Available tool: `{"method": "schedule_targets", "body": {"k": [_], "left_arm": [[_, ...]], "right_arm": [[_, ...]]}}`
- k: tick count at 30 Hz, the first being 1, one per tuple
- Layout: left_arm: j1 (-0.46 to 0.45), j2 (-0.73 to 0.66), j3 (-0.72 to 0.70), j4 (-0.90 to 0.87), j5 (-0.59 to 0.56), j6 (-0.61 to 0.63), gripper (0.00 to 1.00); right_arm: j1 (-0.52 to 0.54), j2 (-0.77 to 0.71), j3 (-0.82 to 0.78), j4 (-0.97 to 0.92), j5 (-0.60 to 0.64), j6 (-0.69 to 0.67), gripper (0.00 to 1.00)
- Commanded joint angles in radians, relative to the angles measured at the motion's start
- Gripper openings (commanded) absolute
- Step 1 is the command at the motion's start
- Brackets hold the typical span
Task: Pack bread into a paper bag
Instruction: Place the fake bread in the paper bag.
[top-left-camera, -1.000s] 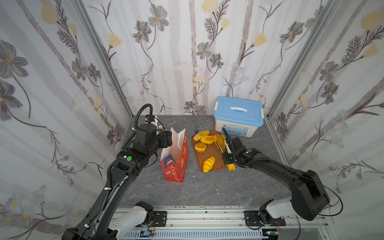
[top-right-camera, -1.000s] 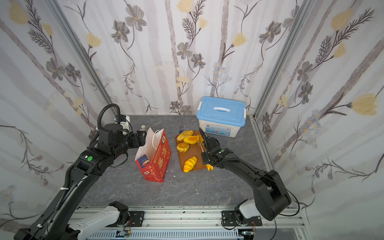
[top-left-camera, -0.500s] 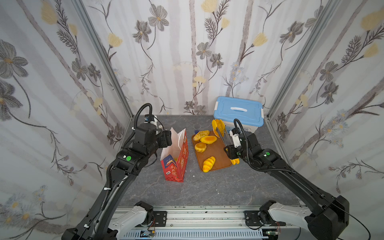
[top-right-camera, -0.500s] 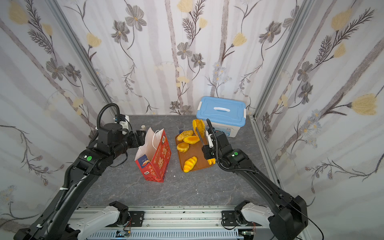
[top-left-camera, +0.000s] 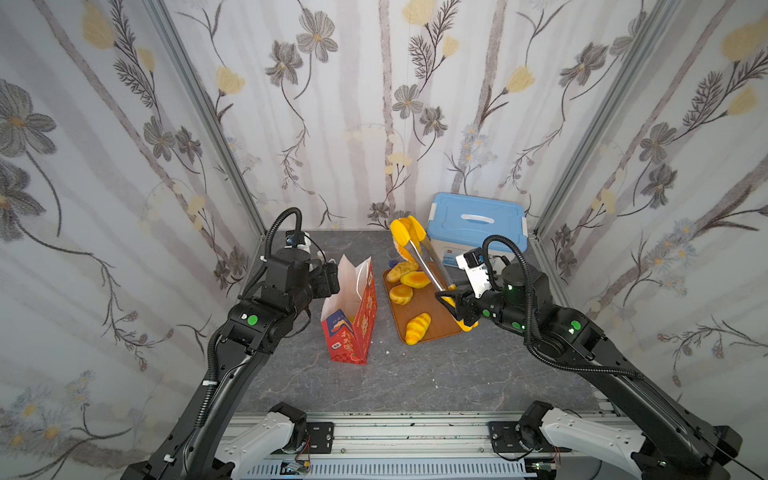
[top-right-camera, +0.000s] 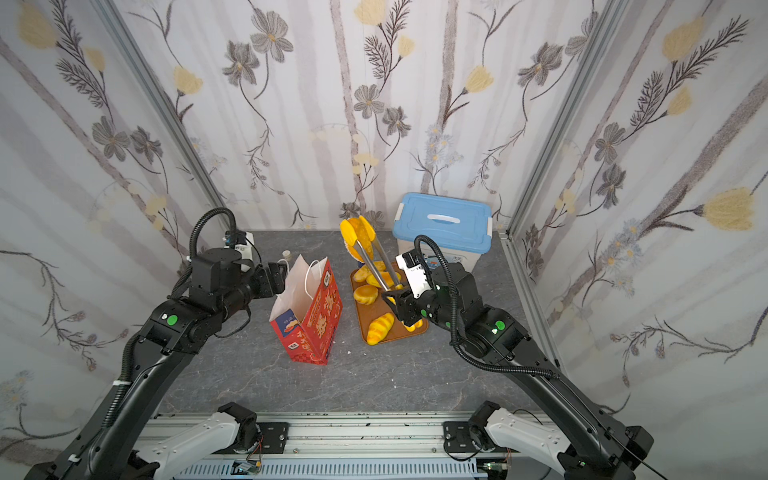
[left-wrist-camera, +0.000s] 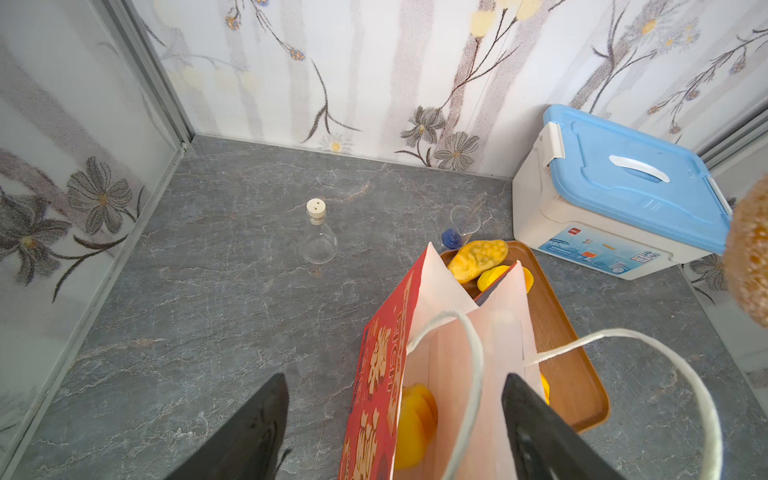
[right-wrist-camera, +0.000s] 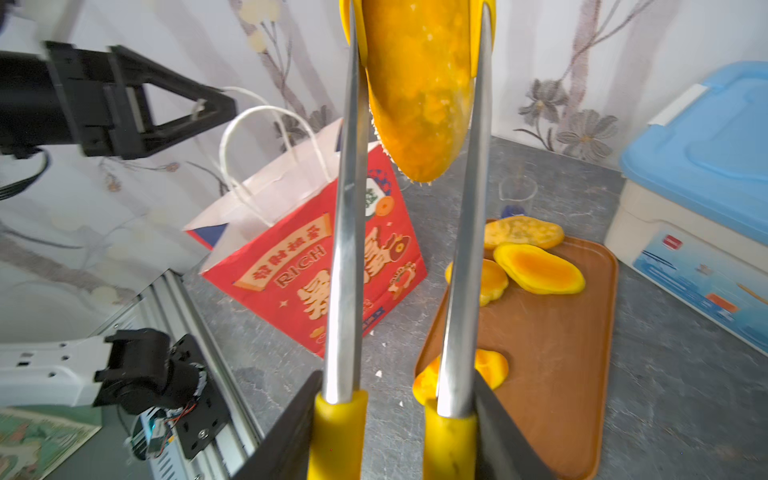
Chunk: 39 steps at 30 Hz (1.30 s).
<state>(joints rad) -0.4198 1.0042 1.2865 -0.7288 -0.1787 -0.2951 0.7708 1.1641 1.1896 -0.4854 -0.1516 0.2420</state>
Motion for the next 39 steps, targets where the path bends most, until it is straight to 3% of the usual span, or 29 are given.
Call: {"method": "schedule_targets", "body": {"k": [1, 8, 27, 35, 39], "left_arm": [[0.0, -0.001, 0.01, -0.012, -0.029, 0.005, 0.82], [0.0, 0.008, 0.0, -0.013, -0.018, -0.013, 0.82], [0.001, -0.026, 0.049, -0.054, -0.021, -0.021, 0.81], [0.001, -0.028, 0.056, -0.057, -0.025, -0.013, 0.81], [0.001, -0.017, 0.057, -0.052, -0.021, -0.013, 0.81]], "right_arm": [[0.067, 0.018, 0.039, 0.12, -0.032, -0.044, 0.5], [0.115, 0.063, 0.06, 0.176, -0.062, -0.068, 0.51], [0.119, 0.322, 0.168, 0.298, -0.17, -0.081, 0.52], [0.12, 0.307, 0.161, 0.286, -0.159, -0.057, 0.66], [0.119, 0.289, 0.152, 0.281, -0.147, -0.049, 0.66]]}}
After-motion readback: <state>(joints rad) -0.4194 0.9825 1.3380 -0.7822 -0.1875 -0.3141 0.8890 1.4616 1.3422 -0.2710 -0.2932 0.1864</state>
